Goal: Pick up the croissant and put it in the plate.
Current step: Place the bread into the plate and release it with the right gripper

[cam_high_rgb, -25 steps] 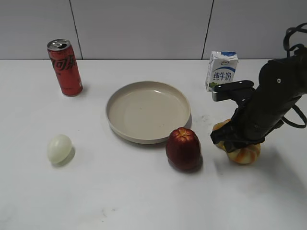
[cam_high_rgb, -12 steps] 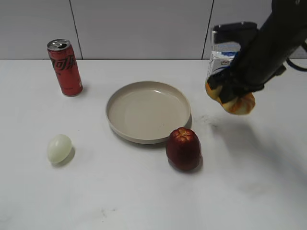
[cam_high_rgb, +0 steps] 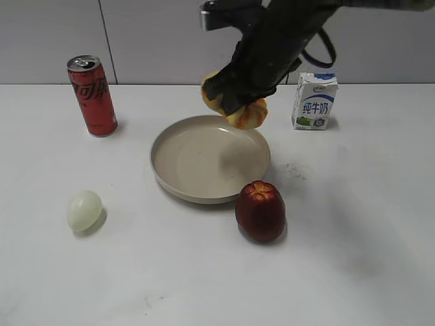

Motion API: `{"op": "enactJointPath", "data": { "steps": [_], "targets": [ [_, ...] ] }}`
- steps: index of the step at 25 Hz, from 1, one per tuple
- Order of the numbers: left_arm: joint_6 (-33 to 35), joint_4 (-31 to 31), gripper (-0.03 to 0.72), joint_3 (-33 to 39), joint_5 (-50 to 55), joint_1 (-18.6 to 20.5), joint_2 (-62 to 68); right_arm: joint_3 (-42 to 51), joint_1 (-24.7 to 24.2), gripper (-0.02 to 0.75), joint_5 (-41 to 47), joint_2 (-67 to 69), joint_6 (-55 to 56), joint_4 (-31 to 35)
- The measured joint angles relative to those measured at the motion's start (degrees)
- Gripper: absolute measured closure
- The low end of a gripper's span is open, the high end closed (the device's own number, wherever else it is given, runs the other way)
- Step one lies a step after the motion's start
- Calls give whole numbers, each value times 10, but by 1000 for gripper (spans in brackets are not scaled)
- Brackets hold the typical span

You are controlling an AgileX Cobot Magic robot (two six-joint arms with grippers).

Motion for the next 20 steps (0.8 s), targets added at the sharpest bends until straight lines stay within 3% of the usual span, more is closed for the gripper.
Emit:
{"op": "enactJointPath", "data": {
  "steps": [9,12,14,16,20],
  "targets": [
    [0,0,451,0,0,0,0,-30,7,590,-3,108,-11,17],
    [0,0,451,0,0,0,0,-31,7,426,-5,125,-32,49],
    [0,0,451,0,0,0,0,-31,7,246,-6,129,-36,58],
    [0,0,451,0,0,0,0,-36,7,132,-4,129,-41,58],
    [0,0,451,0,0,0,0,-72,7,97,42,129,-42,49]
  ]
}}
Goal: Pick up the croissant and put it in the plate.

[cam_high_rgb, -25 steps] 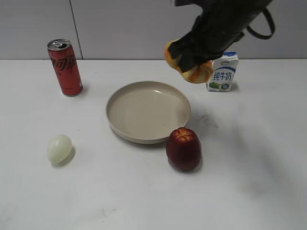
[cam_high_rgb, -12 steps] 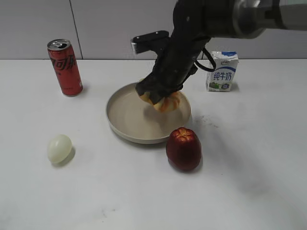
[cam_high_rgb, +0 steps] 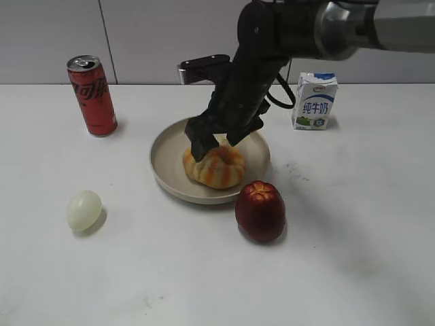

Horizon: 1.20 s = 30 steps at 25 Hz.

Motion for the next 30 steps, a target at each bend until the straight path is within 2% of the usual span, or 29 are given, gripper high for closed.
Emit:
{"op": "enactJointPath", "data": {
  "steps": [9,14,17,23,27,30],
  "targets": [
    [0,0,451,0,0,0,0,-69,-9,97,120,-118,5,-39],
    [0,0,451,0,0,0,0,-59,-56,101,198,-200,44,-44],
    [0,0,451,0,0,0,0,7,-92,105,204,-254,65,-62],
    [0,0,451,0,0,0,0,218,-161,111,192,-410,87,-92],
    [0,0,451,0,0,0,0,369,-167,116,147,-531,90,-97],
    [0,0,451,0,0,0,0,448,-168,133,143,-603,90,-97]
  ]
}}
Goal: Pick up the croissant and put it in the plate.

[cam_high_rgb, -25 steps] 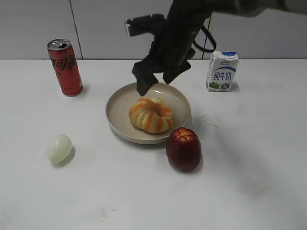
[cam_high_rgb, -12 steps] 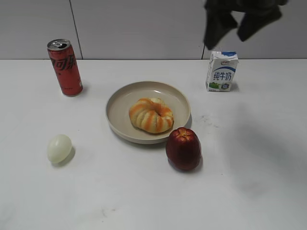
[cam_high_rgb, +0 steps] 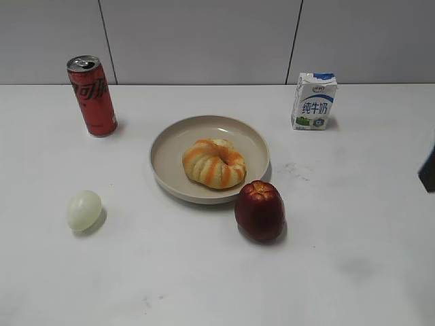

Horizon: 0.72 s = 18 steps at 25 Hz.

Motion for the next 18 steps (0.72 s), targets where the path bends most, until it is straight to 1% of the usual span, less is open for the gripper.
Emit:
{"op": "enactJointPath", "data": {
  "steps": [5,11,14,18],
  "targets": [
    [0,0,451,0,0,0,0,99,0,156,10,-124,0,0],
    [0,0,451,0,0,0,0,157,0,156,14,-266,0,-3],
    [0,0,451,0,0,0,0,179,0,156,12,-333,0,-21],
    [0,0,451,0,0,0,0,206,0,156,-15,-397,0,-46]
  ]
}}
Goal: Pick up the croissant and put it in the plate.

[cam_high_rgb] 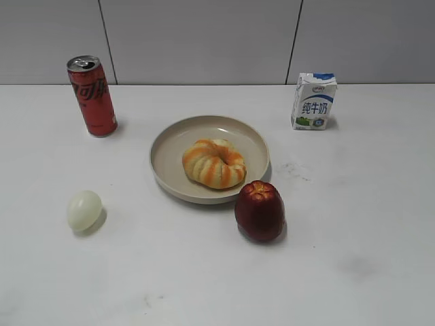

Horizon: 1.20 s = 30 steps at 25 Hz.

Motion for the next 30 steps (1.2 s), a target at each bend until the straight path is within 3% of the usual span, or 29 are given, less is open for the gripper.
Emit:
{"op": "enactJointPath", "data": {
  "steps": [7,24,30],
  "targets": [
    [0,0,451,0,0,0,0,59,0,156,-14,-23,0,-2],
    [0,0,451,0,0,0,0,61,-3,157,-14,-57,0,-2],
    [0,0,451,0,0,0,0,61,-69,157,-15,-154,0,-2]
  ]
}}
